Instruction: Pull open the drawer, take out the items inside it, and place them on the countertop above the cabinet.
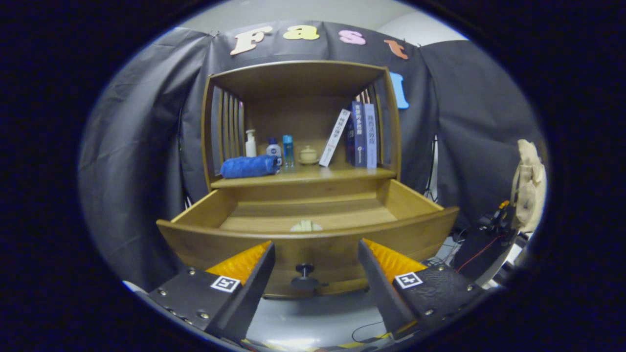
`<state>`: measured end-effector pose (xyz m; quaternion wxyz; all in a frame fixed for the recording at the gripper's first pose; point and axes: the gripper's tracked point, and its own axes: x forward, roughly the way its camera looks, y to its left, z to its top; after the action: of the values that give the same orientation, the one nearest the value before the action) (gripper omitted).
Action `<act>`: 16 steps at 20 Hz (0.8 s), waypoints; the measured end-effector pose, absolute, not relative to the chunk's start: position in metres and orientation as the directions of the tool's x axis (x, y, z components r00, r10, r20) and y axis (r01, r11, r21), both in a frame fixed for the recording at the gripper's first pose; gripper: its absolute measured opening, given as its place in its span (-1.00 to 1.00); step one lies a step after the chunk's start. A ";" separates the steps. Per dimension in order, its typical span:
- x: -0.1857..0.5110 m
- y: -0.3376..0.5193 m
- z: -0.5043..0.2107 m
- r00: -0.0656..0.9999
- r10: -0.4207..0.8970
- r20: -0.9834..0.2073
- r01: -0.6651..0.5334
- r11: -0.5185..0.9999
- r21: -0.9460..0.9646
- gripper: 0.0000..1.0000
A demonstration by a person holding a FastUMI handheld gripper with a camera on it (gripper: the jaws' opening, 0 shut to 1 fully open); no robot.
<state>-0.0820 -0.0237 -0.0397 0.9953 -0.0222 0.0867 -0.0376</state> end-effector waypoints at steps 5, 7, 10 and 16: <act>-0.065 -0.028 0.020 0.989 -0.119 -0.090 0.113 0.991 -0.072 0.98; -0.049 -0.025 0.031 0.990 -0.114 -0.083 0.109 0.992 -0.065 0.98; -0.023 -0.025 0.030 0.985 -0.129 -0.116 0.121 0.990 -0.076 0.97; 0.032 -0.025 -0.002 0.944 -0.127 -0.303 0.092 0.988 -0.127 0.98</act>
<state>0.0325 -0.0248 -0.0025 0.9844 -0.0556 0.1571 -0.0557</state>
